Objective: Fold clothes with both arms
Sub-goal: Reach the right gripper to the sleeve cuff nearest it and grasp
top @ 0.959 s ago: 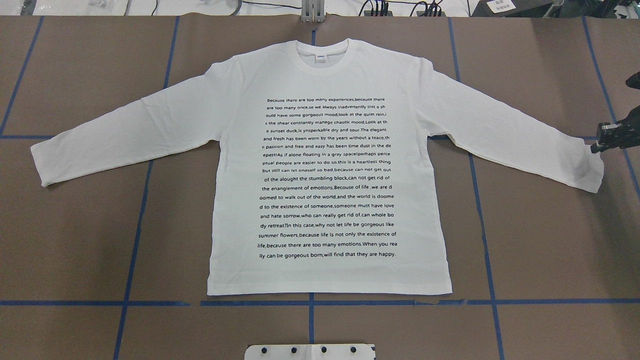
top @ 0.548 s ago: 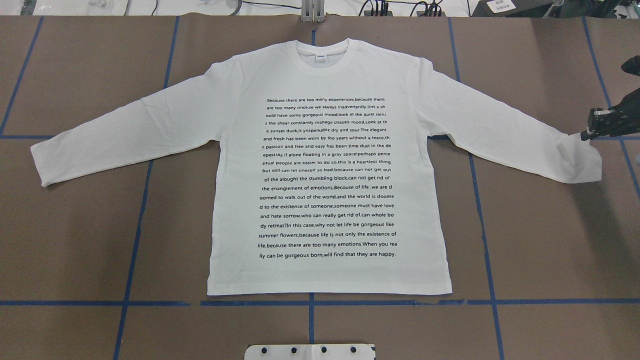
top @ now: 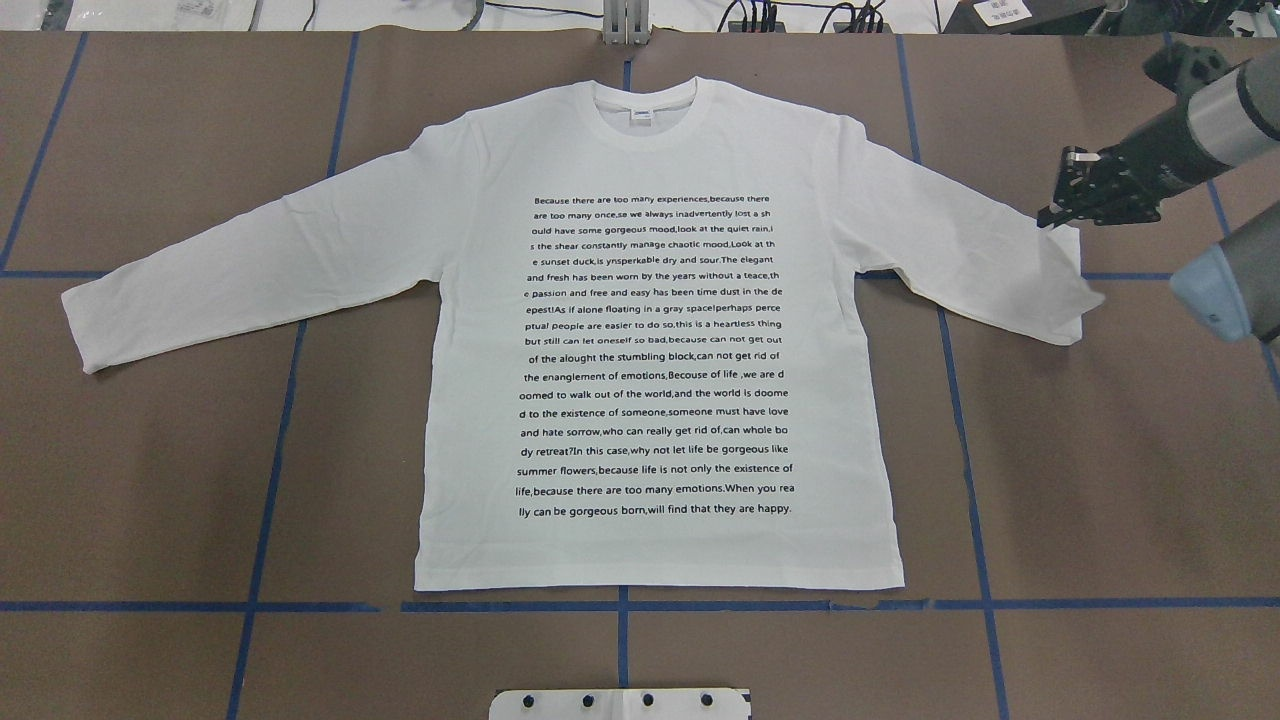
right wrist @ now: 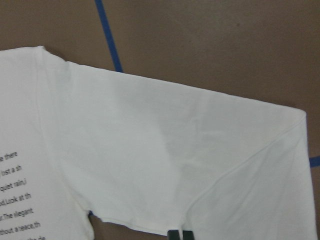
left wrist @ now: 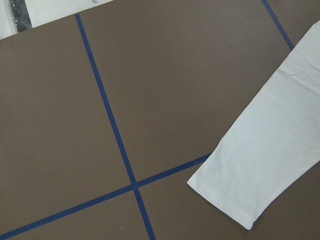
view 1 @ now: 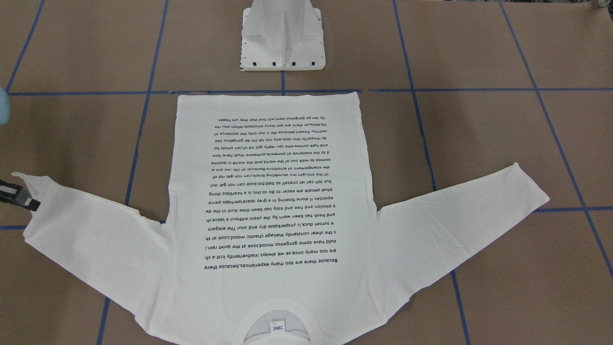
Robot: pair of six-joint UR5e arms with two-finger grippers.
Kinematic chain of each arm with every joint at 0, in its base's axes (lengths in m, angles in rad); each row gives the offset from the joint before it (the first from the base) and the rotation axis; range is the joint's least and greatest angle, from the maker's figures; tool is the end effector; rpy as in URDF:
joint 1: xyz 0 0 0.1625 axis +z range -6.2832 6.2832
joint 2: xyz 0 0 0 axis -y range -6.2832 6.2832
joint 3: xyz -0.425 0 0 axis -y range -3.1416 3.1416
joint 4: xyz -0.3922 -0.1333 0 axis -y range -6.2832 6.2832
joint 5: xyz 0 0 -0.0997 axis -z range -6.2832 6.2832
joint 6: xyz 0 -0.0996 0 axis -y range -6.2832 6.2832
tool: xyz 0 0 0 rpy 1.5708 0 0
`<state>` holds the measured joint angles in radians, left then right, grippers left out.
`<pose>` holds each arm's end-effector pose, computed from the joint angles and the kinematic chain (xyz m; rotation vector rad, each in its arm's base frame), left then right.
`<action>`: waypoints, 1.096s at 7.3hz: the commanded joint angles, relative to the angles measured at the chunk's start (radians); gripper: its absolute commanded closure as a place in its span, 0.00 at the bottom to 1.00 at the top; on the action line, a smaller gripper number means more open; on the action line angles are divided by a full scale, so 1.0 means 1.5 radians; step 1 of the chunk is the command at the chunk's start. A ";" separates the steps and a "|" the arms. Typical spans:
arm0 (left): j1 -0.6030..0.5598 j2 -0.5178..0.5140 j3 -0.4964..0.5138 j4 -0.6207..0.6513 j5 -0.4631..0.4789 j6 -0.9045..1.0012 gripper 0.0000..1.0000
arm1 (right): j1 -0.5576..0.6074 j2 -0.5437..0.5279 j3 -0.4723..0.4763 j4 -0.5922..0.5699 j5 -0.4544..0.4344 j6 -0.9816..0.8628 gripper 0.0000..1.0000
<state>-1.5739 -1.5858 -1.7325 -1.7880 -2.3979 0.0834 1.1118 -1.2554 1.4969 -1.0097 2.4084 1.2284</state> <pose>-0.0616 -0.5102 0.5425 0.4066 0.8004 0.2377 -0.2259 -0.5909 0.4474 -0.0898 -1.0900 0.3561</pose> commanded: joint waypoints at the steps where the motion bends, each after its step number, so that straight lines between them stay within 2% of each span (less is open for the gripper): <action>1: -0.001 0.000 -0.002 0.001 0.000 0.000 0.00 | -0.112 0.137 -0.014 -0.004 -0.120 0.196 1.00; 4: -0.001 0.001 -0.008 0.000 0.000 0.001 0.00 | -0.223 0.357 -0.098 -0.043 -0.272 0.321 1.00; 6: -0.001 0.001 -0.013 0.000 0.000 0.000 0.00 | -0.291 0.438 -0.156 -0.039 -0.346 0.331 1.00; 8: -0.001 0.000 -0.017 0.000 0.000 0.000 0.00 | -0.330 0.463 -0.181 -0.036 -0.383 0.331 1.00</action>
<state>-1.5754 -1.5849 -1.7555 -1.7886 -2.3976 0.0823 0.6519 -0.5873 1.2466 -1.0655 1.8648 1.7228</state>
